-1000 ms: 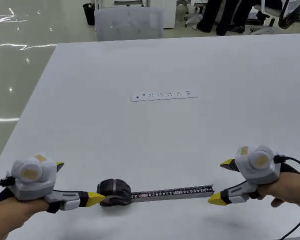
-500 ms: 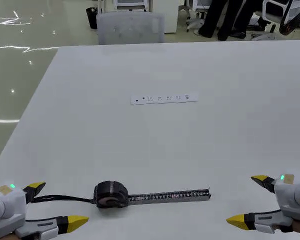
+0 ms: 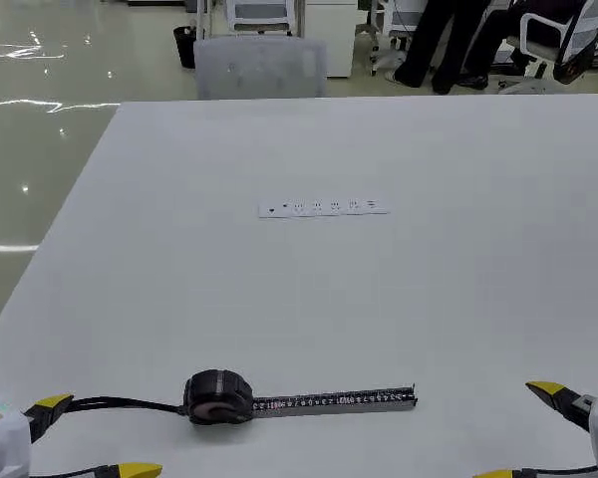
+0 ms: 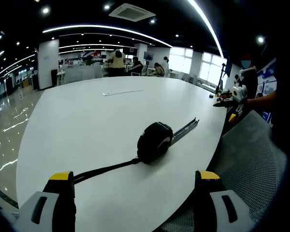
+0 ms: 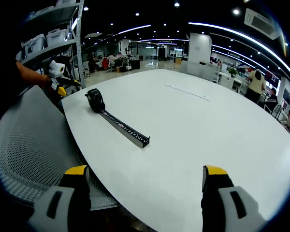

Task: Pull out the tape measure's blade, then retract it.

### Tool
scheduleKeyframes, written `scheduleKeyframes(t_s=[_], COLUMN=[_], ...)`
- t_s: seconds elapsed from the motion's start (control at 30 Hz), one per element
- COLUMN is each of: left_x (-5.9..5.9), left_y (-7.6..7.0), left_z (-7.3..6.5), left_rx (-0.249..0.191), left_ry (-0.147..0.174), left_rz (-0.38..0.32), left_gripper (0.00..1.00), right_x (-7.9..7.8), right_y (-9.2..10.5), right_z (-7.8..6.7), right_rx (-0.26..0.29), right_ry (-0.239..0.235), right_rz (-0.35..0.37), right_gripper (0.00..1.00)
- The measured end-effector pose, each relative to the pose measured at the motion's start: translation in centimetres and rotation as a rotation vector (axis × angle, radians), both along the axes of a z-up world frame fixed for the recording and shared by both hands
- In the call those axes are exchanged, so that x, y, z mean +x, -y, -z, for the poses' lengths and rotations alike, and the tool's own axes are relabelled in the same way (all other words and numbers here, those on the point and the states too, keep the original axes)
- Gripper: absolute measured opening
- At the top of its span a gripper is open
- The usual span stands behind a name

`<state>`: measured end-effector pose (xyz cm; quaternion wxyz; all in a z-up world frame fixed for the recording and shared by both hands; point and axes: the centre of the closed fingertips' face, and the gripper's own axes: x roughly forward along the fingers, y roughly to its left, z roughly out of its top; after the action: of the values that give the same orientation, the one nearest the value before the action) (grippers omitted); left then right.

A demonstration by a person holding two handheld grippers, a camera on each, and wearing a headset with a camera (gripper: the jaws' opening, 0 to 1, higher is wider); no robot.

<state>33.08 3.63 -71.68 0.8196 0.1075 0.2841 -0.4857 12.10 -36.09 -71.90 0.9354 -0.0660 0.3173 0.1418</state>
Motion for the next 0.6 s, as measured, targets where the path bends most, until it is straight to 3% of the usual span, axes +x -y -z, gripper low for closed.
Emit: scheduleKeyframes(t_s=[0.13,0.3,0.37,0.6], left_x=[-0.4,-0.3,-0.4,-0.5], left_y=[0.3,0.9,1.2,1.1], left_z=[0.0,-0.7,-0.7,-0.5], left_rx=[-0.008,-0.049,-0.048,-0.040], left_ry=[-0.003,-0.004,-0.006,-0.003], left_rz=[0.010,0.000,0.005,0.011], left_gripper=[1.00,1.00,1.00,1.00], right_x=[-0.7,-1.2,-1.2,-1.2], right_y=[0.4,0.5,0.8,0.7], right_z=[0.4,0.4,0.3,0.0], right_rx=[-0.003,-0.008,-0.024,-0.003], right_ry=[-0.013,-0.017,-0.008,0.000], right_rz=[0.009,0.012,0.019,0.019], right_gripper=[0.97,0.98,0.98,0.99])
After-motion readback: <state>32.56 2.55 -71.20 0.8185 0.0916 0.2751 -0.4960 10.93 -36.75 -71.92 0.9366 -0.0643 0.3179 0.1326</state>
